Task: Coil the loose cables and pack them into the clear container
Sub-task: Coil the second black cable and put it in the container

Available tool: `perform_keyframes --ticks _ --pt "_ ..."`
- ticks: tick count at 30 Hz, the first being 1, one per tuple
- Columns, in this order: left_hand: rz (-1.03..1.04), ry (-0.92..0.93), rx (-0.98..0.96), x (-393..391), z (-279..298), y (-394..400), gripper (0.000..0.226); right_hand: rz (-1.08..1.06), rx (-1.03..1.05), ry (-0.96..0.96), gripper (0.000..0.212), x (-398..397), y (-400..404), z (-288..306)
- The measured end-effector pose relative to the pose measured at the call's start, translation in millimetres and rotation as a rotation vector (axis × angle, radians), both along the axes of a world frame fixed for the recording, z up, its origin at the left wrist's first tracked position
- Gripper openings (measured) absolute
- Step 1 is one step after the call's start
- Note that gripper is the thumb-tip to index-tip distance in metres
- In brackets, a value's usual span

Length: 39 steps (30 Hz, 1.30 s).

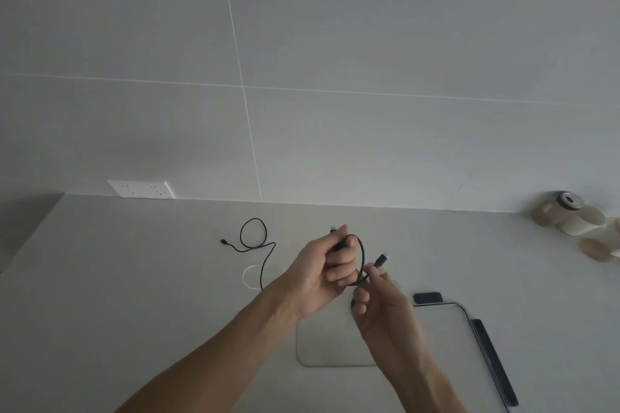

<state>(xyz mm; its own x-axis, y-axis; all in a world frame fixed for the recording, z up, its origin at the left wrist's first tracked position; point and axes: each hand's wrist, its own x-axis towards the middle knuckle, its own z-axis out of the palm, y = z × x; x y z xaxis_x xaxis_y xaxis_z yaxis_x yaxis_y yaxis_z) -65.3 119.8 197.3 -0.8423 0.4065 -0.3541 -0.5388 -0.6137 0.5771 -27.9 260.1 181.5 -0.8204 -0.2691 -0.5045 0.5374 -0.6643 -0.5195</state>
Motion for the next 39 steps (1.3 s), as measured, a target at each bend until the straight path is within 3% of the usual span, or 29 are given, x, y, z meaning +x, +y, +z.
perform_keyframes --ticks 3,7,12,18,23,28,33,36,39 --pt "0.012 -0.015 -0.163 -0.5 1.9 0.0 0.035 -0.056 0.127 0.045 0.012 1.2 -6.0 -4.3" --pt "0.041 0.009 -0.442 3.0 0.1 8.3 0.035 -0.121 0.46 0.098 0.015 -0.6 -15.1 -6.3" --pt "0.17 0.053 -0.845 10.6 -4.4 14.2 0.031 -0.193 0.589 0.161 0.017 -9.0 -20.1 1.4" --pt "0.264 0.153 -0.9 15.0 -6.4 11.2 0.039 -0.118 0.559 0.157 0.02 -8.0 -20.6 1.6" --pt "0.286 0.214 -1.068 13.9 -19.2 9.9 0.037 -0.152 0.45 0.124 0.016 -6.9 -19.0 1.8" --pt "0.267 0.387 -1.226 14.5 -16.4 10.6 0.034 -0.096 0.347 0.054 0.019 -8.3 -11.4 0.7" --pt "0.314 0.414 -1.227 7.1 -13.2 10.3 0.033 0.049 0.307 -0.005 0.016 -10.3 -3.1 -4.1" --pt "0.278 0.423 -1.223 5.1 -12.2 9.0 0.032 0.19 0.372 0.04 0.023 -11.8 0.7 -2.0" --pt "0.251 0.429 -1.262 4.4 -12.0 8.8 0.032 0.202 0.339 0.077 0.025 -13.5 4.4 -1.5"
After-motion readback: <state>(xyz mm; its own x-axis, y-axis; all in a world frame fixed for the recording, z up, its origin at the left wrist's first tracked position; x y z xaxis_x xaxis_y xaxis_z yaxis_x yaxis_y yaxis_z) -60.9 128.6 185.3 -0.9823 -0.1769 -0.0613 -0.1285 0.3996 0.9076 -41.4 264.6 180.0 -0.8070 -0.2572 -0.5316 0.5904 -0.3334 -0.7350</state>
